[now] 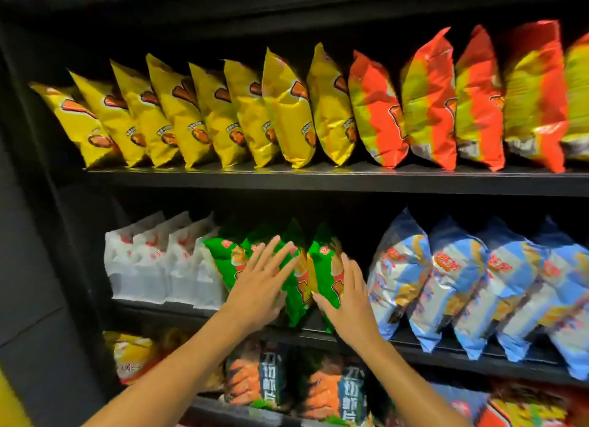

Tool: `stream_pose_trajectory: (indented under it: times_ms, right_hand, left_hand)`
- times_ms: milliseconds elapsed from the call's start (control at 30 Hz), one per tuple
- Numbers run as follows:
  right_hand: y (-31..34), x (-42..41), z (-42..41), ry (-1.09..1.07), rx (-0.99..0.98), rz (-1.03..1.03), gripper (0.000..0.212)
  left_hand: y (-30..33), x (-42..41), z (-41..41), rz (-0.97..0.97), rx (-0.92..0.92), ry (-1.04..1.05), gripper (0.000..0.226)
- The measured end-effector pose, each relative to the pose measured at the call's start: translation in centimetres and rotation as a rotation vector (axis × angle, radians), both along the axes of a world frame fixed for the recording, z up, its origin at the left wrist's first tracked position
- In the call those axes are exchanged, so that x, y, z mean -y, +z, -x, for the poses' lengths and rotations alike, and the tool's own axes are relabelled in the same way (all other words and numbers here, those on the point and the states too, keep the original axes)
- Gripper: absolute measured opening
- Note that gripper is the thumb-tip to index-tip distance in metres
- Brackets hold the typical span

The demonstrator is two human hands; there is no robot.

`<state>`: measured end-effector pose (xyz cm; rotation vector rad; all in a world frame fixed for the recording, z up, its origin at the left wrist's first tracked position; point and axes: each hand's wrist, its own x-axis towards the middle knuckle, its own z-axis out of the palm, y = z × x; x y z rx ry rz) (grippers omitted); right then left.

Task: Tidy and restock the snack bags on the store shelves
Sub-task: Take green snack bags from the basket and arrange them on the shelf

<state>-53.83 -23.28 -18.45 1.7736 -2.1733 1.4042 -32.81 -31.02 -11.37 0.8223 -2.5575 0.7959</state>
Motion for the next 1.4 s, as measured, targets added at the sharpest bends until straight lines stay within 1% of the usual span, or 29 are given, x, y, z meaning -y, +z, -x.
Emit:
stream_pose_trajectory:
  times_ms: [67, 133, 267, 367, 467, 567, 600, 633, 667, 700, 767, 800, 867, 900, 933, 967, 1033, 1067, 1100, 1133, 1167, 1200, 1267, 1300, 1333, 1367, 1400]
  right_hand:
    - [-0.8, 0.8, -1.2, -0.052, 0.069, -0.039, 0.100]
    - [-1.1, 1.3, -1.8, -0.094, 0.115, -0.030, 0.095]
    - [-0.2, 1.3, -2.3, -0.204, 0.121, 0.044, 0.081]
    - [1.3, -0.6, -3.1, -0.257, 0.115, 0.130, 0.082]
    - [2.0, -3.2, -4.1, -0.293, 0.085, 0.149, 0.085]
    - [2.3, -5.9, -5.3, -0.298, 0.107, 0.167, 0.087]
    - [2.5, -6.6, -5.8, -0.300, 0.124, 0.176, 0.087]
    - [2.6, -7.4, -6.4, -0.301, 0.140, 0.189, 0.087]
    - [2.7, -8.1, -7.1, -0.301, 0.152, 0.206, 0.086]
    - [2.6, -8.8, -7.8, -0.294, 0.159, 0.221, 0.087]
    - [2.0, -9.9, -9.0, -0.262, 0.163, 0.227, 0.089]
    - [1.6, -10.2, -9.4, -0.246, 0.154, 0.208, 0.091]
    - [0.7, -10.7, -10.0, -0.212, 0.133, 0.125, 0.099]
    - [0.4, -10.9, -10.3, -0.181, 0.104, 0.105, 0.102]
    - [0.1, -11.3, -10.5, -0.135, 0.065, 0.102, 0.102]
    - [-0.2, -11.7, -10.5, -0.071, 0.031, 0.097, 0.098]
    - [-0.2, -12.8, -10.5, 0.079, 0.025, 0.084, 0.086]
    - [-0.2, -13.1, -10.3, 0.132, 0.072, 0.109, 0.079]
    - [0.1, -13.0, -9.9, 0.153, 0.163, 0.161, 0.073]
    - [0.2, -12.2, -9.1, 0.126, 0.281, 0.219, 0.069]
    - [0.3, -10.8, -7.8, 0.073, 0.403, 0.250, 0.071]
    - [0.7, -9.0, -6.5, -0.004, 0.504, 0.231, 0.082]
    - [0.8, -5.1, -4.2, -0.127, 0.609, 0.120, 0.120]
    - [0.3, -3.2, -3.3, -0.163, 0.652, 0.103, 0.134]
    - [-0.2, -1.6, -2.8, -0.192, 0.707, 0.118, 0.138]
    - [-0.3, -0.5, -3.0, -0.219, 0.758, 0.157, 0.131]
    - [-0.1, 0.2, -3.4, -0.252, 0.811, 0.202, 0.118]
  left_hand:
    - [-0.6, 1.0, -0.3, 0.010, -0.011, -0.064, 0.086]
    - [-0.8, 1.8, -0.7, 0.021, -0.049, -0.131, 0.083]
    - [-0.8, 3.3, -1.0, 0.058, -0.099, -0.243, 0.075]
    - [-1.0, 4.0, -1.3, 0.027, -0.126, -0.314, 0.073]
    - [-0.8, 4.2, -1.8, -0.036, -0.150, -0.374, 0.071]
    - [-0.3, 2.5, -2.2, -0.139, -0.241, -0.440, 0.063]
    - [-0.3, 1.4, -2.4, -0.203, -0.298, -0.483, 0.061]
    - [-0.6, 0.1, -2.6, -0.309, -0.369, -0.532, 0.061]
    - [-0.9, -1.6, -2.9, -0.471, -0.448, -0.575, 0.061]
    - [-1.3, -3.3, -3.1, -0.681, -0.520, -0.600, 0.064]
    - [-2.4, -6.5, -3.0, -1.089, -0.626, -0.620, 0.076]
    - [-2.7, -7.7, -2.8, -1.233, -0.680, -0.634, 0.080]
    - [-3.6, -9.5, -2.1, -1.436, -0.812, -0.643, 0.079]
    - [-3.9, -10.1, -1.5, -1.479, -0.885, -0.615, 0.077]
    - [-4.1, -10.5, -1.0, -1.477, -0.963, -0.583, 0.077]
    - [-4.4, -10.5, -0.7, -1.434, -1.032, -0.548, 0.078]
    - [-4.8, -10.2, -0.5, -1.333, -1.170, -0.473, 0.079]
    - [-4.8, -9.8, -0.5, -1.299, -1.227, -0.426, 0.072]
    - [-4.6, -9.5, -0.7, -1.276, -1.276, -0.397, 0.058]
    - [-4.3, -9.5, -1.0, -1.281, -1.314, -0.376, 0.044]
    - [-4.2, -9.4, -1.3, -1.317, -1.330, -0.356, 0.039]
    - [-4.2, -9.3, -1.7, -1.349, -1.325, -0.335, 0.041]
    - [-4.9, -9.0, -2.7, -1.362, -1.317, -0.323, 0.045]
    - [-5.4, -8.4, -3.3, -1.367, -1.316, -0.308, 0.051]
    - [-5.7, -8.0, -3.9, -1.374, -1.312, -0.283, 0.067]
    - [-5.8, -7.7, -4.5, -1.372, -1.314, -0.266, 0.081]
    - [-5.8, -7.6, -5.0, -1.381, -1.316, -0.262, 0.085]
